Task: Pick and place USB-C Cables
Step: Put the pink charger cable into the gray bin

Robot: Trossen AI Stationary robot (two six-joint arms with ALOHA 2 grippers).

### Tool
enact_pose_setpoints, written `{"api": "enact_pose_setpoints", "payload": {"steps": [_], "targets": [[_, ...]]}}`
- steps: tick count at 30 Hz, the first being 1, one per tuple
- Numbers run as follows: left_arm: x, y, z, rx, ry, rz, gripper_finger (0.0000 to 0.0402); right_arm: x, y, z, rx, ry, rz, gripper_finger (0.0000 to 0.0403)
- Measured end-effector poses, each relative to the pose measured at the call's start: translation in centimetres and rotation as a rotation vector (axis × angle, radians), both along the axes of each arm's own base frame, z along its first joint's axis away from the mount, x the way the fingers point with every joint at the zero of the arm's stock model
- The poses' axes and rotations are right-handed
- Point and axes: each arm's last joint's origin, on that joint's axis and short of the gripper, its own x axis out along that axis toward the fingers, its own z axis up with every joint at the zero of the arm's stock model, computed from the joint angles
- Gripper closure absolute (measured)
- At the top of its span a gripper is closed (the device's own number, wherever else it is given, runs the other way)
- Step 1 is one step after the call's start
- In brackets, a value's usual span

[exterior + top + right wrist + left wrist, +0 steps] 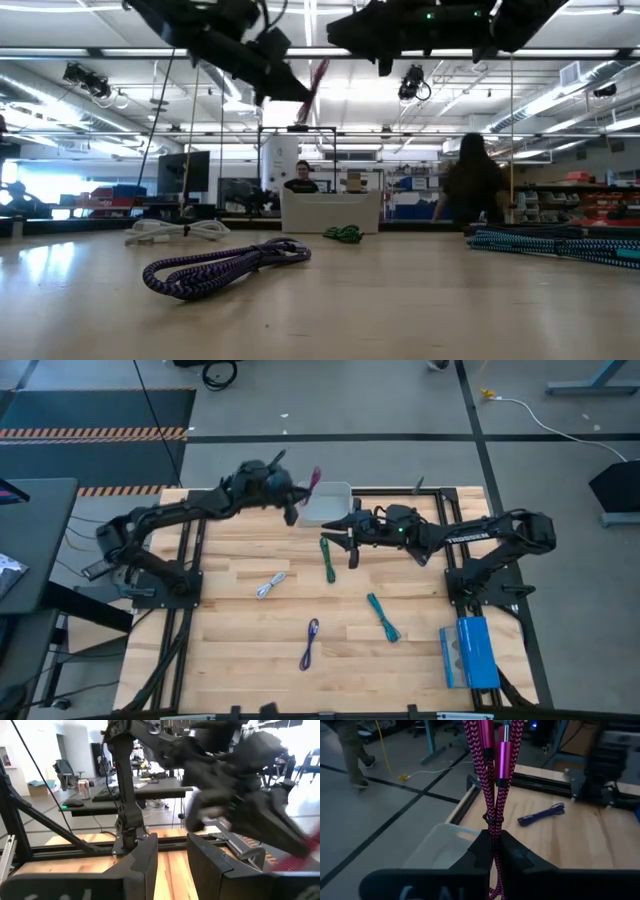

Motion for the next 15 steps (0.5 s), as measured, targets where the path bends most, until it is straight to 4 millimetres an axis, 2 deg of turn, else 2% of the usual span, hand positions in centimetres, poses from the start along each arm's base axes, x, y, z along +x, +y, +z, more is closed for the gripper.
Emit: {"api": "enact_pose_setpoints", "payload": {"steps": [7,11,15], "targets": [[4.0,4.0,-1.6,-0.016,0.226,-0.013,0.0384,-1.0,0.6,1.1,-0.034,0.01,0.038,0.0292],[5.3,5.9,-3.9,-0.011,0.463,0.014,0.0384,-1.6,0.9,1.3,-0.035,0.042,0.078,0.0292],[6.3,7.2,-5.3,-0.024,0.559,-0.006,0.0374,-2.0,1.1,1.6,-0.039,0.058,0.119,0.0292]]}}
